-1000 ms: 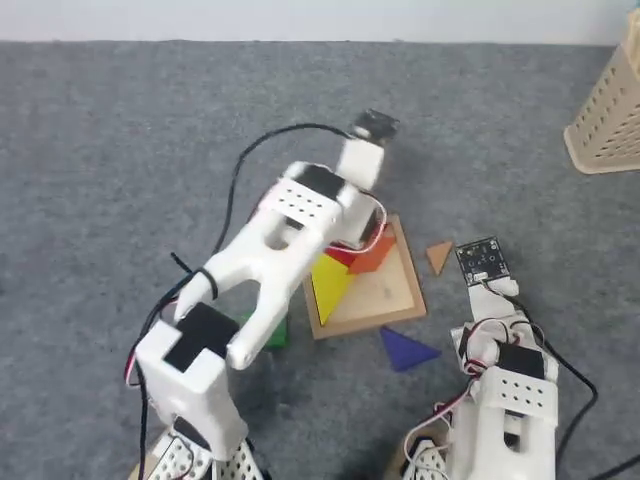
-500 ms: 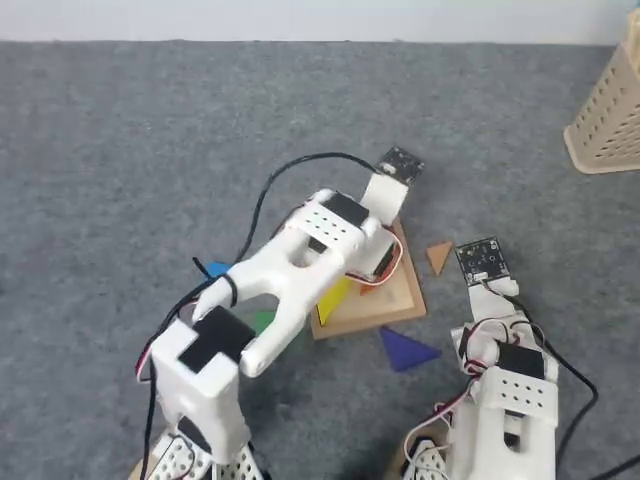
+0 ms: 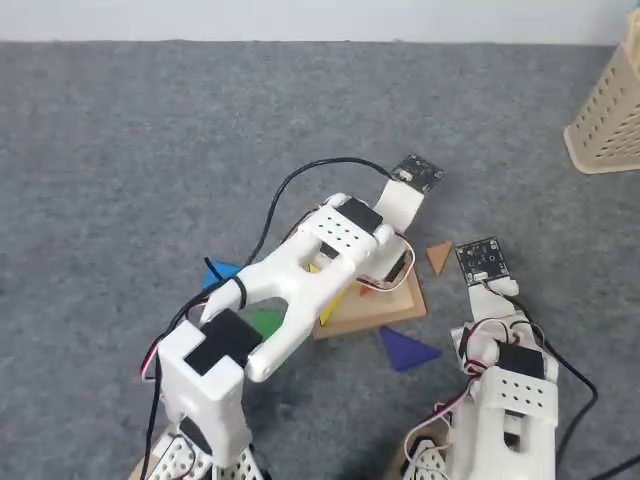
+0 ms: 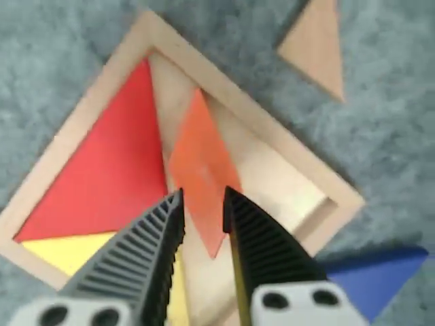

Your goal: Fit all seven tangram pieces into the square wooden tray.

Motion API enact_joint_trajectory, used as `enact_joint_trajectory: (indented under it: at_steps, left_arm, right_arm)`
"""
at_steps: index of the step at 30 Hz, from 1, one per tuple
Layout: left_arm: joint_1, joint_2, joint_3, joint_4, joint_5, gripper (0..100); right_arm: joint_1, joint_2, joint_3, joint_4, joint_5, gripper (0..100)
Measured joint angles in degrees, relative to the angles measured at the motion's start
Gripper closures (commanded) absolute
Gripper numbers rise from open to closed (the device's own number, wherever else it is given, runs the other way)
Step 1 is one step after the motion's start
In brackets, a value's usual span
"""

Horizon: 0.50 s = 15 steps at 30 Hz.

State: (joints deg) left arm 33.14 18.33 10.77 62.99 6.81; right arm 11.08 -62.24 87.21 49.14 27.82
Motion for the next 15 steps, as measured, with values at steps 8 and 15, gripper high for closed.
enact_joint_trajectory:
  at_steps: [8, 15]
  left_arm:
    - [-0.1, 9.2, -9.8, 0.5, 0.3, 91]
    - [-0.6, 16.7, -19.9, 3.0, 0.0, 91]
  right_arm:
    - [0.0, 0.0, 0.0, 0.0, 0.0, 98.9]
    - [0.0, 0.0, 0.0, 0.0, 0.0, 98.9]
